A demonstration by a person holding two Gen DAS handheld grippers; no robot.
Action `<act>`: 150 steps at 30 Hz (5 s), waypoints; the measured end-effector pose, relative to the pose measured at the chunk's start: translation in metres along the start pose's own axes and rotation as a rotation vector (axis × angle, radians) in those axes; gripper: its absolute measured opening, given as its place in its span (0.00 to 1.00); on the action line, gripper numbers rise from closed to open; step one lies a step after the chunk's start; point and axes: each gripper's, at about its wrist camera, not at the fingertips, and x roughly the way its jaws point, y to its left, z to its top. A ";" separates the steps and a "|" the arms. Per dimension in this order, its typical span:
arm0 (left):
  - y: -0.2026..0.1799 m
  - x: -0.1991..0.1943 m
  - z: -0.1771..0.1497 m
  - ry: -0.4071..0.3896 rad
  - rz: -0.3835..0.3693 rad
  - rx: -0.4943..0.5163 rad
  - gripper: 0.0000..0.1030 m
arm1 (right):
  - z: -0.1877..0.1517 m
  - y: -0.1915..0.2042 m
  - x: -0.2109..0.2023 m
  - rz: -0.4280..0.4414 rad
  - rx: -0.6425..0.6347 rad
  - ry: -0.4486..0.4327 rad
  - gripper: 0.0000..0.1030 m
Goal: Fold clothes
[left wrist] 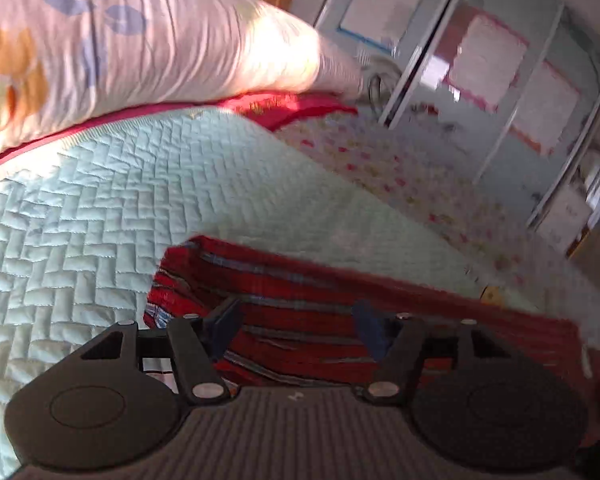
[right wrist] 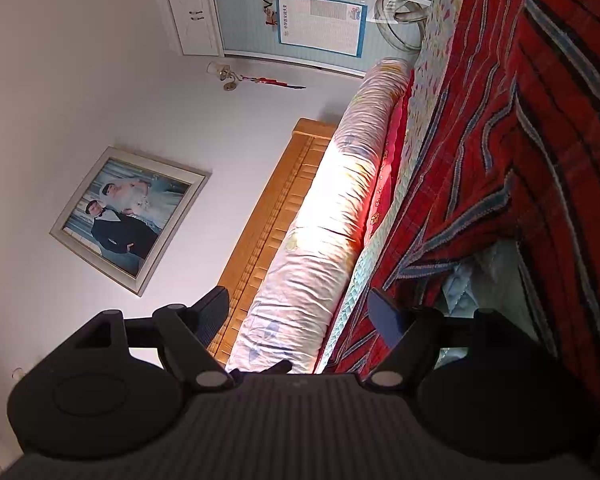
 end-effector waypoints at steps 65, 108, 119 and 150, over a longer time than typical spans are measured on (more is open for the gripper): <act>-0.025 0.002 -0.053 -0.151 0.273 -0.231 0.81 | 0.001 0.000 0.002 0.016 0.041 -0.012 0.74; -0.028 -0.025 -0.034 -0.354 0.144 -0.212 0.16 | -0.001 0.006 0.000 -0.019 0.012 0.010 0.74; -0.206 -0.103 -0.099 -0.584 0.079 0.626 0.17 | -0.011 0.083 0.015 -0.073 -0.194 0.103 0.79; -0.183 -0.144 -0.158 -0.179 -0.103 0.662 0.43 | 0.027 0.151 -0.001 -0.526 -0.211 0.443 0.13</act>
